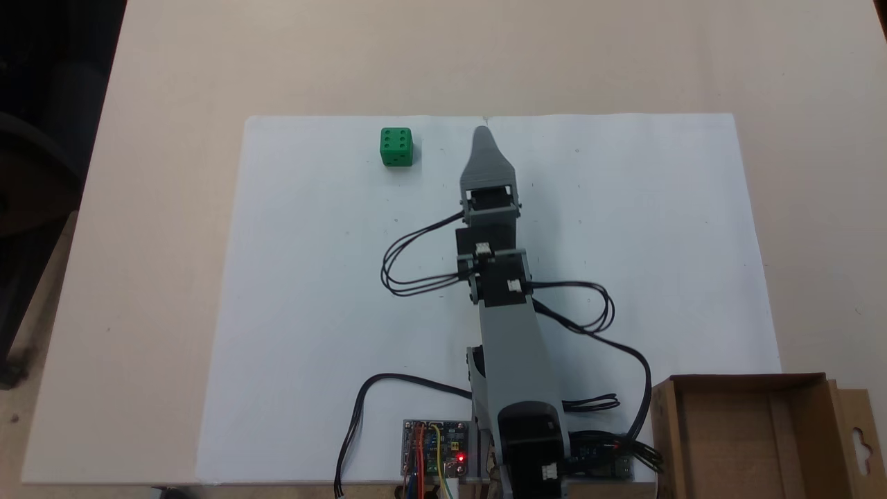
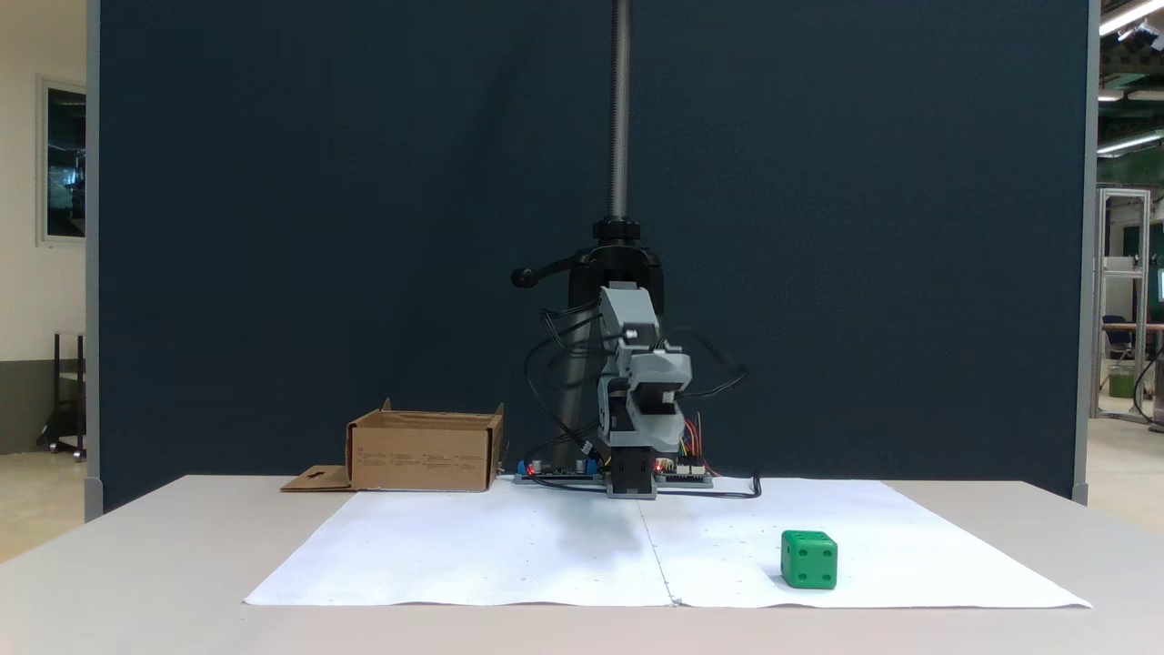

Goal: Grasp a green dice and put it in the bin.

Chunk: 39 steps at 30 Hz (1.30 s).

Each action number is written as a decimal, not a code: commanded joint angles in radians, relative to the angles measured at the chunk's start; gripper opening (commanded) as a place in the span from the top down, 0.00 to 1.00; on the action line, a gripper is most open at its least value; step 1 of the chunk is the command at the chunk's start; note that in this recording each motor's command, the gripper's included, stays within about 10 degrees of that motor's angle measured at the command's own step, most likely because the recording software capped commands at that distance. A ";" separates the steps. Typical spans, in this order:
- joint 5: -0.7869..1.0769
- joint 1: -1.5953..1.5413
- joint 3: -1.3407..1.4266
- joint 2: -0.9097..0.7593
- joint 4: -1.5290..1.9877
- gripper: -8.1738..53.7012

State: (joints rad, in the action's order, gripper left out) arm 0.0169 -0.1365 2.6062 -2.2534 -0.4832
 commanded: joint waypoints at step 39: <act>-0.362 -0.086 -1.468 1.029 1.413 0.23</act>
State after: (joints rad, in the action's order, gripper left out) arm -0.2669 -0.2194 1.1965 -1.2149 0.9050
